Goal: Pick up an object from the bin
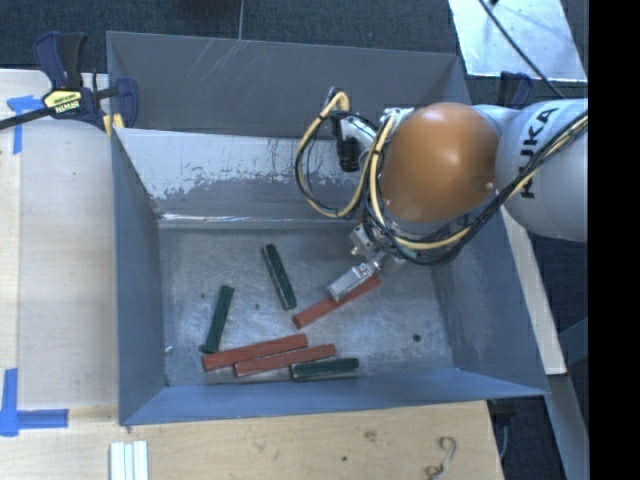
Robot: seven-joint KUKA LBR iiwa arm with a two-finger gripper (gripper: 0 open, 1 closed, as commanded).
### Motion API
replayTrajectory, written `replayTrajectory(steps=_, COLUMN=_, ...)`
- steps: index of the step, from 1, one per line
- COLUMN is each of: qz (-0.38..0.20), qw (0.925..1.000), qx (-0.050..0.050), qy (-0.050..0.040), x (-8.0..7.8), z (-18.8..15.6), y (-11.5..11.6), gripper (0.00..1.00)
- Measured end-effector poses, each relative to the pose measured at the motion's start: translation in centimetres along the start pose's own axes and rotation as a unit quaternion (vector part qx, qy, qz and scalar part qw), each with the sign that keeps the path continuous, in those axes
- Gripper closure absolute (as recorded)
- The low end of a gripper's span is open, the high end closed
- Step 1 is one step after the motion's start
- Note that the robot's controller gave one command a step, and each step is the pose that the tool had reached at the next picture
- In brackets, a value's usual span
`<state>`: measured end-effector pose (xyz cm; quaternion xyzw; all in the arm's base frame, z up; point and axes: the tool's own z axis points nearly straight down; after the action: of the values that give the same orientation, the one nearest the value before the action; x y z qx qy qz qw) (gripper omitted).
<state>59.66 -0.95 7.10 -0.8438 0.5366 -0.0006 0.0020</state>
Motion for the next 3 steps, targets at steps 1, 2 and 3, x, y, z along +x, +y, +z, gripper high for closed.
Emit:
replayTrajectory(steps=1, qz=0.358, qw=0.9338, qx=-0.001, qy=0.0004, x=-0.6, z=-0.5, y=0.1, gripper=0.0)
replayTrajectory(steps=2, qz=0.358, qw=0.9338, qx=0.0, qy=0.0, x=-0.6, z=-0.5, y=0.0, gripper=1.0)
replayTrajectory(steps=3, qz=0.374, qw=0.9274, qx=0.004, qy=0.0014, x=1.9, z=-12.0, y=-0.6, gripper=1.0)
